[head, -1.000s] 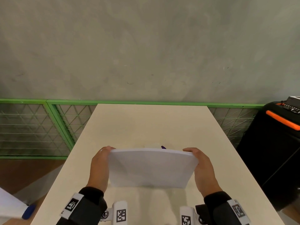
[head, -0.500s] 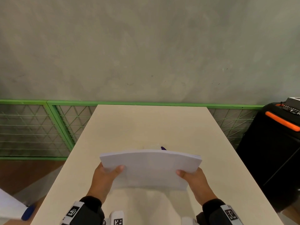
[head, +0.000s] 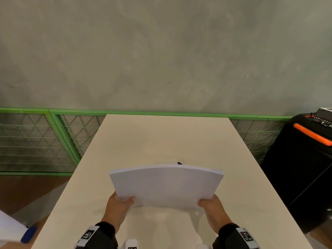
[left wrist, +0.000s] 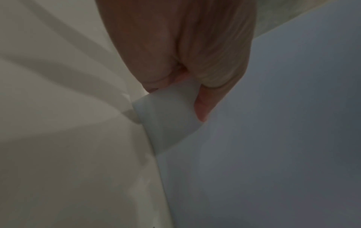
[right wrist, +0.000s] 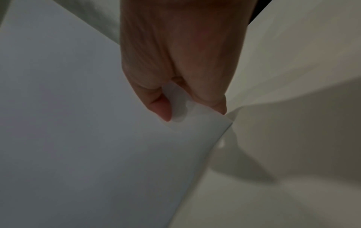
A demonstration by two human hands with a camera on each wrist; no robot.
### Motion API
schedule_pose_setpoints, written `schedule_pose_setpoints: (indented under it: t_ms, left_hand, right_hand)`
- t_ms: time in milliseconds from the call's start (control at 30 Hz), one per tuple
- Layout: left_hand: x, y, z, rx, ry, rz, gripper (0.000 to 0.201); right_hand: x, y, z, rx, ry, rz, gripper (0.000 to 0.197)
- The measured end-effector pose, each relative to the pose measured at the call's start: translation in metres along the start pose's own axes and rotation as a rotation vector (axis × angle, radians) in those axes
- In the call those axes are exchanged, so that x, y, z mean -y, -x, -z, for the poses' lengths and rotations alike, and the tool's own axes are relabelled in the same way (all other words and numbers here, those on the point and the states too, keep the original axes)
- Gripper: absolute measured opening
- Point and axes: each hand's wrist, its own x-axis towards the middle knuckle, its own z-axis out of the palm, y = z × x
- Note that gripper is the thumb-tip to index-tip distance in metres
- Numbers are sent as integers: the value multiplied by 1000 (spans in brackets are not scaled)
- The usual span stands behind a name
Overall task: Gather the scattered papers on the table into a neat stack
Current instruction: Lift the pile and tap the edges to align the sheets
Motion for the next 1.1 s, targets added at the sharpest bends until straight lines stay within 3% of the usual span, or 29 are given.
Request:
schedule_pose_setpoints:
  t_ms: [200, 400, 733, 900, 1100]
  left_hand:
    - [-34, 9, 0, 22, 67, -57, 44]
    - [-78, 25, -9, -10, 64, -199, 10]
    - [-89, 30, -11, -17, -4, -276, 18]
    - [-95, 34, -17, -50, 19, -257, 16]
    - [-100, 33, -19, -73, 9, -224, 25]
  right_hand:
    - [24, 2, 6, 60, -60, 132, 41]
    - [67, 11, 2, 35, -32, 322, 10]
    - [78, 15, 3, -43, 15, 381, 16]
    - [82, 15, 0, -86, 21, 384, 4]
    - [84, 14, -2, -103, 11, 394, 14]
